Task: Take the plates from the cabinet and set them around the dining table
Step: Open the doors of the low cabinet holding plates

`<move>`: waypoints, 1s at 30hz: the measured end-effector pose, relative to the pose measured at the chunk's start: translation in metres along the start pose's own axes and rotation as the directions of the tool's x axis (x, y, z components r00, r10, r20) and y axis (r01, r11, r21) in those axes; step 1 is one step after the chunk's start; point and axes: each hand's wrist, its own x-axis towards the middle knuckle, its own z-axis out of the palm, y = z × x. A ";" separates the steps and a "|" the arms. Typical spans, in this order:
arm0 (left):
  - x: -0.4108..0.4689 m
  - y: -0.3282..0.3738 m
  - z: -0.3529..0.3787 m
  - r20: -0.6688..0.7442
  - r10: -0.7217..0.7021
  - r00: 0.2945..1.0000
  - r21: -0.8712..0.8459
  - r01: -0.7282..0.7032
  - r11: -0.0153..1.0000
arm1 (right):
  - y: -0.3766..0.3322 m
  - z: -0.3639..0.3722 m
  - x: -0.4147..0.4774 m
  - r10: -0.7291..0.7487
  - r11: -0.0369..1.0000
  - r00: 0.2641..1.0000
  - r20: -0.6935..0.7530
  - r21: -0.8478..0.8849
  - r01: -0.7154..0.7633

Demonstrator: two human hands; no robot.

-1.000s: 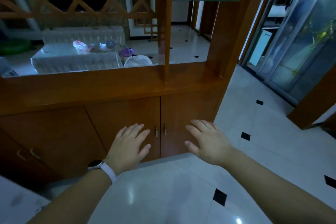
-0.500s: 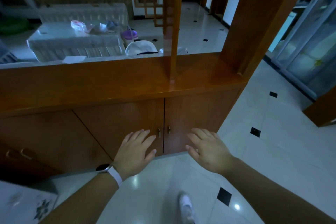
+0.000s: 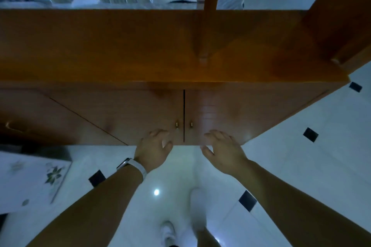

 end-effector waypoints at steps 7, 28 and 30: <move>0.051 -0.027 0.059 0.124 -0.352 0.928 -0.344 0.373 0.862 | 0.021 0.056 0.060 0.133 0.945 0.987 0.091 0.288 -0.154; 0.111 -0.025 0.131 0.126 -0.428 0.895 -0.592 0.414 0.692 | 0.036 0.149 0.136 0.267 0.753 0.959 0.100 0.599 -0.272; 0.111 -0.025 0.137 0.061 -0.422 0.904 -0.586 0.375 0.719 | 0.040 0.152 0.139 0.243 0.776 0.968 0.058 0.587 -0.230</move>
